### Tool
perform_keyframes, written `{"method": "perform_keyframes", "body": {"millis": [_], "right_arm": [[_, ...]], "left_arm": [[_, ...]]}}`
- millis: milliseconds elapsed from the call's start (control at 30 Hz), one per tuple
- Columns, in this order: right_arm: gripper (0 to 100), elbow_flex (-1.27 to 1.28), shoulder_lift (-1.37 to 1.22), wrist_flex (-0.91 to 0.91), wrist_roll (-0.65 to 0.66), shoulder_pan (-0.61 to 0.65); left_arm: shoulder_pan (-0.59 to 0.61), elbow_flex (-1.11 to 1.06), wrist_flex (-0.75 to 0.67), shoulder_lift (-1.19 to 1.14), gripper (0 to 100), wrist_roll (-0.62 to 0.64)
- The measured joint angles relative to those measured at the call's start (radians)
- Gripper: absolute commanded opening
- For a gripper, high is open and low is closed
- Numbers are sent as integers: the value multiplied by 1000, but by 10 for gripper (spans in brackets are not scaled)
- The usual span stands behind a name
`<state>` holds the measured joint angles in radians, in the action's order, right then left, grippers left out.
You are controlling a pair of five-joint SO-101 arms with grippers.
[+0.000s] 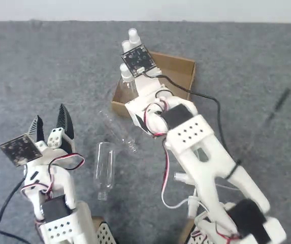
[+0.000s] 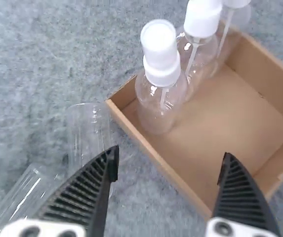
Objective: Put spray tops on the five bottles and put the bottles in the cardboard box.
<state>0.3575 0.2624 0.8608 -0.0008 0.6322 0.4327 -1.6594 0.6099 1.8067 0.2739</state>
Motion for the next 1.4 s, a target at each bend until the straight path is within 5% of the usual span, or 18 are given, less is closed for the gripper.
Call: {"method": "perform_keyframes", "body": {"millis": [300, 600, 1167, 1400], "right_arm": [[253, 0, 172, 141, 0, 0], [102, 0, 242, 221, 0, 129], [104, 0, -74, 169, 3, 259], [252, 0, -247, 78, 3, 270]], "left_arm": [[0, 0, 0, 0, 228, 0], [0, 0, 0, 0, 228, 0], [29, 0, 0, 0, 228, 0], [26, 0, 0, 0, 228, 0]]}}
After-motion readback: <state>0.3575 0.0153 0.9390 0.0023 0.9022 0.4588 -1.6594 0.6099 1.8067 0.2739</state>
